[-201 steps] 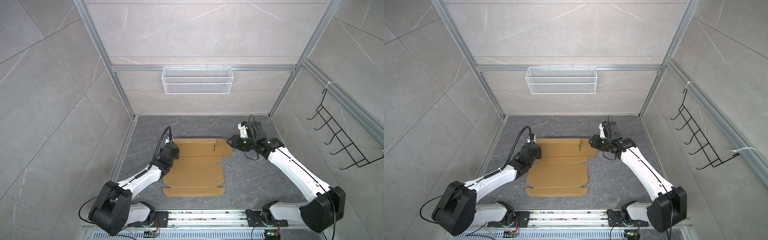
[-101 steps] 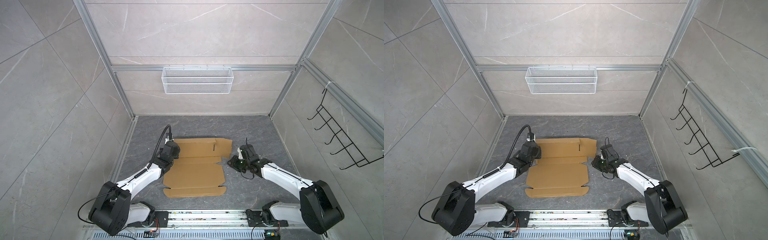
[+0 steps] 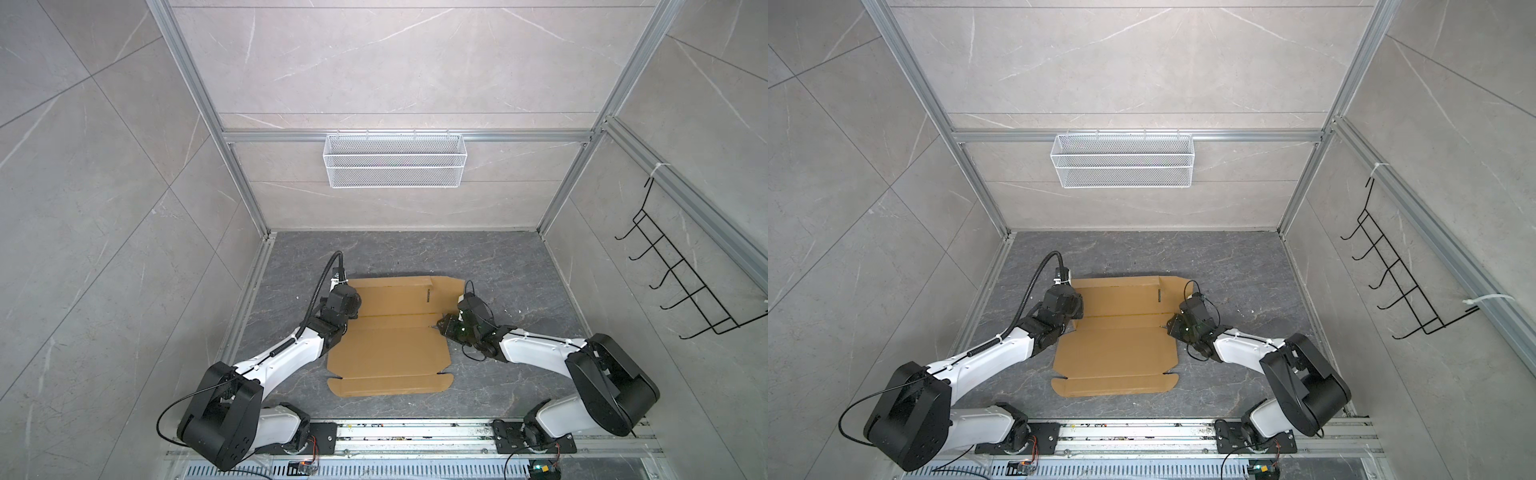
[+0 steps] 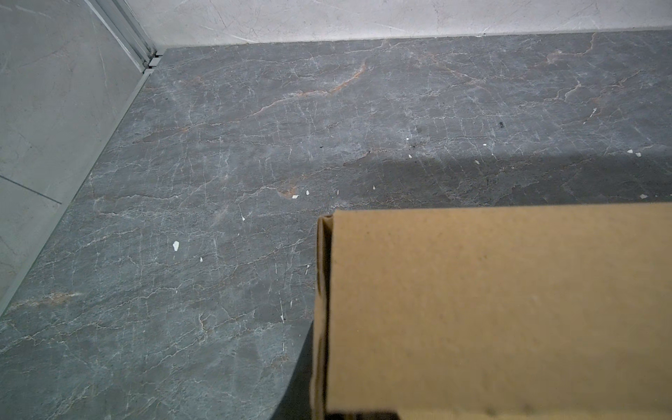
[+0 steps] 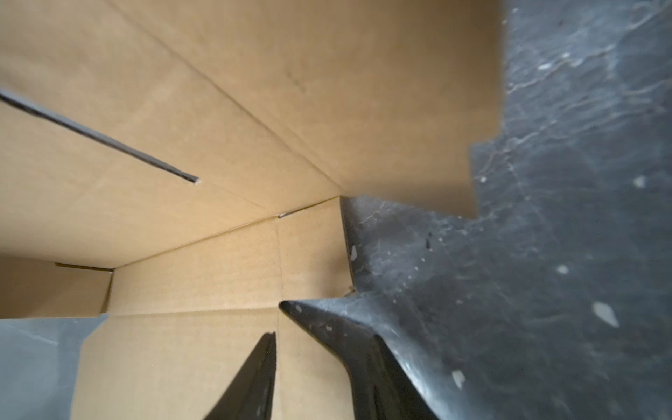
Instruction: Fold the paper box
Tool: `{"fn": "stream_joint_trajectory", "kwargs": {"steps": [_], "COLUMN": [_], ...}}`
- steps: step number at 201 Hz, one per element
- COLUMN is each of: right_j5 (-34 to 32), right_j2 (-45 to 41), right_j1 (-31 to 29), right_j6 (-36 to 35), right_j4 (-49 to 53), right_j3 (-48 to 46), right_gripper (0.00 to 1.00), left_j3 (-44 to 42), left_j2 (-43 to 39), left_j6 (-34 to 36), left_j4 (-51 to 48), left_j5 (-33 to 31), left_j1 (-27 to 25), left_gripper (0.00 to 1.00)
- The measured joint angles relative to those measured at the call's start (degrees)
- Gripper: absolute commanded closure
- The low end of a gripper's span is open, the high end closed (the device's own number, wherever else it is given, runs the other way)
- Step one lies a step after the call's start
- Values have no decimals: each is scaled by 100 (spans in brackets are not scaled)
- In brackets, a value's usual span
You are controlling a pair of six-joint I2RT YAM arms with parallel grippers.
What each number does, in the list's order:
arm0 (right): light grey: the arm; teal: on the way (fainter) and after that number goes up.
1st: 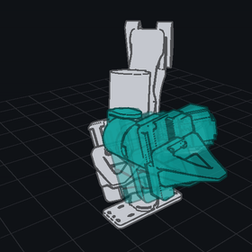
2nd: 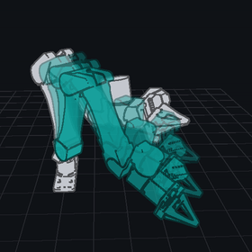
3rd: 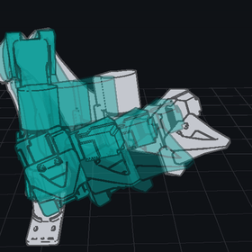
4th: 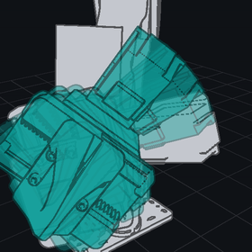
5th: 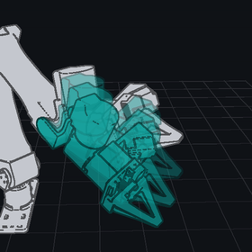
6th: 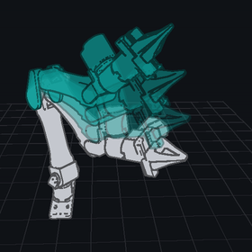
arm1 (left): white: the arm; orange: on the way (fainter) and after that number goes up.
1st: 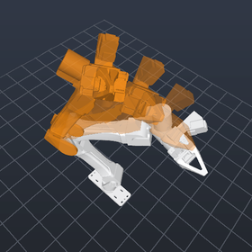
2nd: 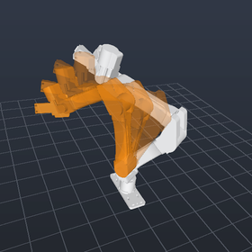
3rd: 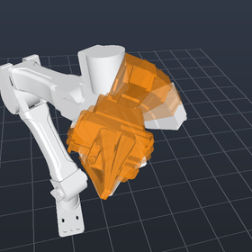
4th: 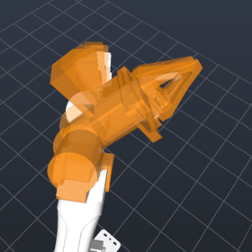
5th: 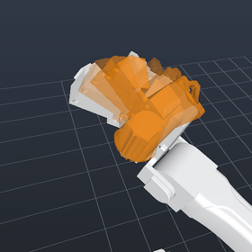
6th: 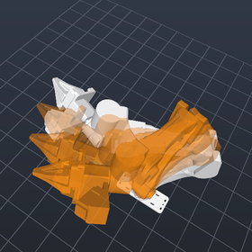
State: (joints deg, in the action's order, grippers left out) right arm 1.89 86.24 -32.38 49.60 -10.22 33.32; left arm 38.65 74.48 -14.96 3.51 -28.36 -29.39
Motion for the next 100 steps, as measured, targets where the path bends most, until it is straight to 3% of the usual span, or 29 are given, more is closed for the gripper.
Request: {"fn": "stream_joint_trajectory", "kwargs": {"steps": [100], "right_j5": [-518], "right_j2": [590], "right_j1": [-94], "right_j6": [-157], "right_j4": [-831], "right_j3": [26], "right_gripper": [56], "left_j3": [0], "left_j2": [63], "left_j6": [0], "left_j4": [87], "left_j5": [-15], "left_j1": [0], "left_gripper": [90]}}
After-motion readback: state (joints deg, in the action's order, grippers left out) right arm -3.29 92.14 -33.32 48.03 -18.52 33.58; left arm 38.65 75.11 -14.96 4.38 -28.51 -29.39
